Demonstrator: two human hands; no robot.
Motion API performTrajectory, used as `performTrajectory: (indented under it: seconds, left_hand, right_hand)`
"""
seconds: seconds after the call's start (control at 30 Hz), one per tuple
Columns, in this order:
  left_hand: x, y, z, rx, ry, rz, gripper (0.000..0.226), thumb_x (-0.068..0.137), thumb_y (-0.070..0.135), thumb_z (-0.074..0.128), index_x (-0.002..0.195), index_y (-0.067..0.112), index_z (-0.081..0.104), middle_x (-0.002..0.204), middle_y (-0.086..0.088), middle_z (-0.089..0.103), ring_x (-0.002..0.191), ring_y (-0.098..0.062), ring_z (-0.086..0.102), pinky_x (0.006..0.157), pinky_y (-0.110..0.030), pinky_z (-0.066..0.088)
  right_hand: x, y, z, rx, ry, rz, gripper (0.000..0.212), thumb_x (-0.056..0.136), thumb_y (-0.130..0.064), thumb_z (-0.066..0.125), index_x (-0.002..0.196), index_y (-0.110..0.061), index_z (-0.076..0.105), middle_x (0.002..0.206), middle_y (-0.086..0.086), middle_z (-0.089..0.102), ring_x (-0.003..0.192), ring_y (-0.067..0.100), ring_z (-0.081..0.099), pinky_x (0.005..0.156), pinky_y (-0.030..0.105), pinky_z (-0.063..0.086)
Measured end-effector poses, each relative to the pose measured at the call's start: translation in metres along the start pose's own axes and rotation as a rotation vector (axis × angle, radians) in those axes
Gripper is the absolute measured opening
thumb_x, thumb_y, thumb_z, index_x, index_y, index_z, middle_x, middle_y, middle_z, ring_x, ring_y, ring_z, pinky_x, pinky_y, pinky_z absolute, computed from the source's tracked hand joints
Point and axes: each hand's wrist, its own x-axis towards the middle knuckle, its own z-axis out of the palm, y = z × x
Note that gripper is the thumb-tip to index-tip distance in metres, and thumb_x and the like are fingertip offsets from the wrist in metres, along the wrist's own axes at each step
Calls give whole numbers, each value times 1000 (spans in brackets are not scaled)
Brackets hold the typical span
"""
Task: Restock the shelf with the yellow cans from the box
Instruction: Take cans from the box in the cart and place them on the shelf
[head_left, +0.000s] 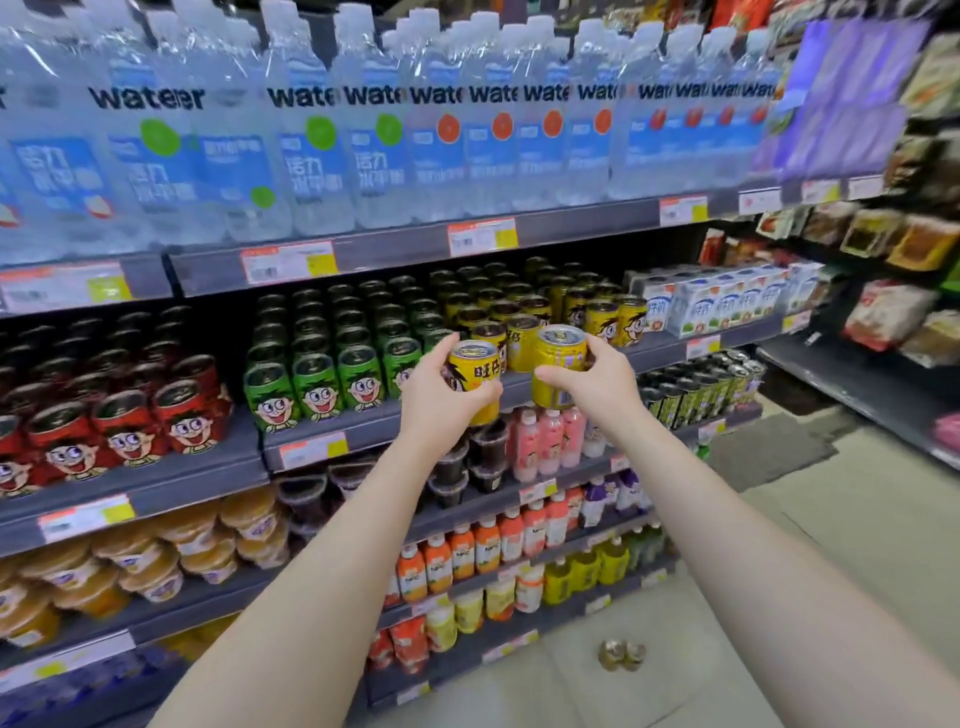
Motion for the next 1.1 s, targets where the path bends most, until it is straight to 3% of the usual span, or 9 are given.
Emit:
performTrajectory:
  seconds: [0.1, 0.27, 0.47, 0.53, 0.67, 0.8, 0.9, 1.03, 1.1]
  left_hand:
    - [28, -4, 19, -4, -22, 9, 90, 75, 40, 88, 154, 30, 47, 146, 7, 58, 130, -10, 55, 109, -28, 44]
    - [63, -16, 44, 9, -32, -5, 105, 66, 54, 84, 158, 31, 39, 144, 6, 59, 128, -10, 58, 108, -39, 51]
    - [87, -21, 64, -4, 11, -46, 115, 68, 44, 92, 162, 34, 27, 137, 10, 62, 119, -8, 62, 103, -34, 53]
    - [94, -21, 69, -1, 41, -78, 116, 68, 41, 94, 161, 31, 25, 131, 11, 61, 116, -9, 60, 101, -33, 53]
    - [101, -19, 75, 44, 91, -85, 103, 69, 39, 95, 154, 27, 39, 127, 12, 58, 119, -11, 60, 101, -34, 54]
    - [107, -14, 78, 77, 188, -105, 82, 71, 39, 92, 142, 30, 53, 124, 12, 65, 111, -6, 62, 96, -26, 53]
    - [112, -9, 80, 94, 259, -129, 71, 70, 41, 92, 132, 36, 59, 115, 16, 69, 103, 4, 62, 88, -20, 54]
    - [119, -6, 84, 88, 332, -148, 74, 64, 45, 92, 131, 35, 61, 110, 16, 71, 98, 1, 66, 87, -23, 57]
    - [124, -4, 87, 83, 362, -157, 78, 61, 49, 91, 131, 33, 61, 111, 13, 72, 95, -3, 69, 86, -28, 60]
  right_hand:
    - [37, 14, -4, -31, 17, 1, 57, 76, -36, 85, 126, -24, 62, 109, -10, 70, 101, 11, 65, 83, 28, 48]
    - [90, 42, -6, -66, 33, 48, 77, 76, -38, 85, 143, -21, 52, 127, -4, 65, 115, 18, 61, 91, 33, 48]
    - [136, 60, -5, -82, 17, 70, 64, 81, -24, 82, 138, -17, 54, 108, -6, 59, 101, 17, 56, 86, 30, 43]
    - [155, 68, -1, -84, -17, 89, 60, 81, -21, 83, 135, -15, 55, 105, -3, 61, 101, 23, 61, 85, 32, 45]
    - [187, 88, 8, -88, -80, 98, 59, 80, -20, 83, 131, -13, 56, 109, 4, 66, 106, 28, 64, 93, 40, 51]
    - [211, 106, 14, -99, -148, 74, 57, 80, -20, 82, 130, -12, 56, 111, 7, 68, 102, 28, 63, 84, 31, 44]
    - [223, 114, 16, -94, -176, 78, 62, 80, -20, 83, 134, -14, 53, 113, 5, 66, 108, 29, 63, 89, 35, 46]
    - [225, 123, 18, -67, -199, 50, 64, 81, -20, 82, 137, -14, 51, 103, 2, 64, 104, 29, 62, 85, 33, 46]
    - [225, 125, 16, -80, -211, 30, 66, 82, -23, 81, 139, -14, 50, 110, 3, 65, 107, 28, 61, 84, 29, 42]
